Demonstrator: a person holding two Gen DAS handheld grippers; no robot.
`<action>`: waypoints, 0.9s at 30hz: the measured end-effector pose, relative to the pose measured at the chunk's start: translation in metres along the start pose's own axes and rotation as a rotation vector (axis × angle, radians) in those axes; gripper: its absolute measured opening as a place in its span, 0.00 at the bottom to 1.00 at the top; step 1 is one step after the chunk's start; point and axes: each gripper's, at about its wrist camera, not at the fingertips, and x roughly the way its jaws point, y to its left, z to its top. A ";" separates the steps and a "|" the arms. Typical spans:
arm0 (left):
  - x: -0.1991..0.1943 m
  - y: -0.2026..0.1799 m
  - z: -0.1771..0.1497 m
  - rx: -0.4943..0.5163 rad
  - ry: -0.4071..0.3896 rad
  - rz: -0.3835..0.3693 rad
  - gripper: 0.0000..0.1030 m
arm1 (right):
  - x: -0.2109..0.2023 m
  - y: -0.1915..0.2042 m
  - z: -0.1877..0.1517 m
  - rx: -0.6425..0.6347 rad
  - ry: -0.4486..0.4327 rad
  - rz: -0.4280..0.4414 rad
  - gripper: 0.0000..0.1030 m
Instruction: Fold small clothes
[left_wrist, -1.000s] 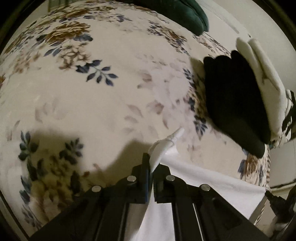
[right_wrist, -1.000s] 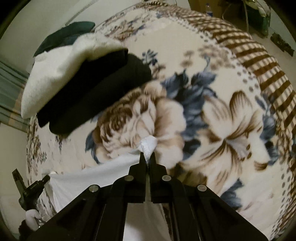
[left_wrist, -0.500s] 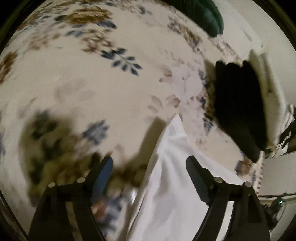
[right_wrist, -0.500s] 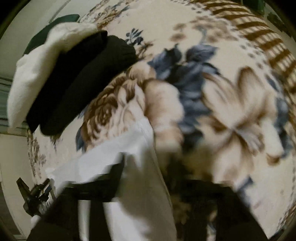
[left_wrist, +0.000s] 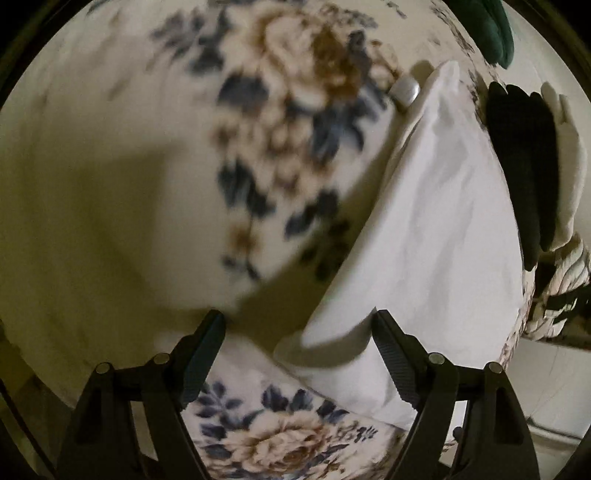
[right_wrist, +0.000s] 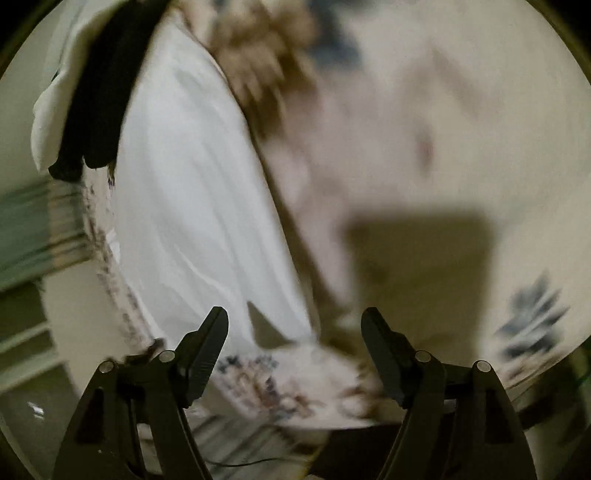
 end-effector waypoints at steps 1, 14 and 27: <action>0.002 0.000 -0.004 -0.012 -0.003 -0.011 0.79 | 0.007 -0.003 -0.004 0.007 -0.004 0.031 0.74; 0.011 0.011 -0.011 -0.131 -0.067 -0.139 0.69 | 0.019 0.005 0.000 0.054 -0.186 0.134 0.36; -0.060 -0.028 -0.003 0.037 -0.296 -0.211 0.04 | -0.039 0.016 -0.014 0.000 -0.254 0.201 0.11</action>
